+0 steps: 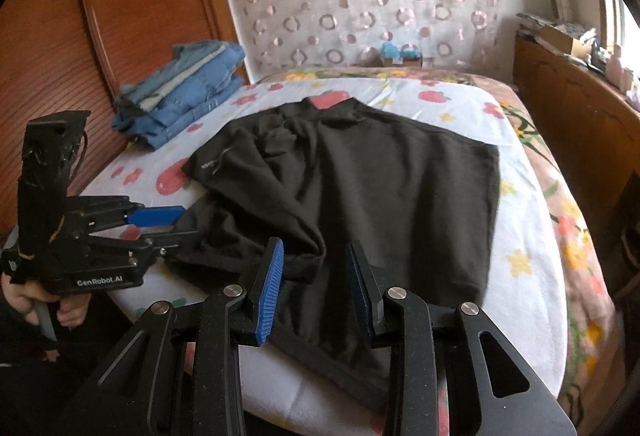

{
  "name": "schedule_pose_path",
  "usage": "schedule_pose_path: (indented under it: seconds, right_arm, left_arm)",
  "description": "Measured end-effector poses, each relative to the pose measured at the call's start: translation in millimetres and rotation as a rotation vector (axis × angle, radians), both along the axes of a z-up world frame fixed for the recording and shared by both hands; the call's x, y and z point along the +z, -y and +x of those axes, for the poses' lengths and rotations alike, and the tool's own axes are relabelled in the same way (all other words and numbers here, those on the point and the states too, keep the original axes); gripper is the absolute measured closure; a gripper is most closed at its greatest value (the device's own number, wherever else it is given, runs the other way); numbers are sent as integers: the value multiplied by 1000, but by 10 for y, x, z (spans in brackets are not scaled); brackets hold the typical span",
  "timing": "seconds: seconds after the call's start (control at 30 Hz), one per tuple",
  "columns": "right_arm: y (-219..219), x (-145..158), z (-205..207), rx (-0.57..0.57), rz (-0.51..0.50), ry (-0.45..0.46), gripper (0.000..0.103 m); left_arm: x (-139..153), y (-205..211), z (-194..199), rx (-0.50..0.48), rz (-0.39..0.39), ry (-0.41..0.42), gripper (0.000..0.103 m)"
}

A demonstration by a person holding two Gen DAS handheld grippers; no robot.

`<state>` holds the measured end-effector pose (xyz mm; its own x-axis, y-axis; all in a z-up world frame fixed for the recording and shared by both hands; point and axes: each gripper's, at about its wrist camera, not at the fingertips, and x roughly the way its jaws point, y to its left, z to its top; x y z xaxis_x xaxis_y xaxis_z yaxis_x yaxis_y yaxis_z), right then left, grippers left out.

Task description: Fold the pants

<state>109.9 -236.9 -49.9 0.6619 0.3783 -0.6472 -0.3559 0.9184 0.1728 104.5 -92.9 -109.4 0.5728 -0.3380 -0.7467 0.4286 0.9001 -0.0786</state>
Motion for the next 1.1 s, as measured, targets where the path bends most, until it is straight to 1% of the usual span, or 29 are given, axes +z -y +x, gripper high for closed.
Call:
schedule_pose_path:
  seconds: [0.07, 0.1, 0.13, 0.2, 0.27, 0.33, 0.47, 0.5, 0.67, 0.8, 0.93, 1.03, 1.1]
  right_arm:
    - [-34, -45, 34, 6, 1, -12, 72]
    - [-48, -70, 44, 8, 0, -17, 73]
    - [-61, -106, 56, 8, -3, -26, 73]
    - [-63, -148, 61, 10, -4, -36, 74]
    - [-71, -189, 78, 11, -4, -44, 79]
    - [-84, -216, 107, 11, -5, -51, 81]
    - [-92, -222, 120, 12, -1, -52, 93]
    - [-95, -217, 116, 12, -3, -48, 95]
    - [-113, -149, 66, 19, -11, -12, 100]
    - [-82, -26, -20, 8, 7, 47, 100]
    - [-71, 152, -118, -1, -6, 120, 100]
    - [-76, 236, -156, -16, -37, 139, 100]
    - [-49, 298, -197, -23, -33, 157, 101]
  left_arm:
    - [0, -10, -2, 9, 6, 8, 56]
    - [-6, -21, -2, 20, 8, 13, 49]
    - [-11, -38, -4, 29, 6, 17, 48]
    - [-11, -55, -24, 27, -4, 25, 48]
    - [-10, -54, -34, 30, -4, 32, 47]
    - [-5, -52, -34, 31, -4, 38, 47]
    - [6, -67, -34, 32, -6, 31, 47]
    - [10, -72, -33, 32, -8, 29, 47]
    - [47, -81, -41, 29, -23, 18, 47]
    - [109, -86, -65, 26, -43, 34, 47]
    - [200, -89, -92, 26, -56, 56, 47]
    - [262, -81, -111, 27, -65, 69, 47]
    - [304, -74, -123, 25, -70, 77, 47]
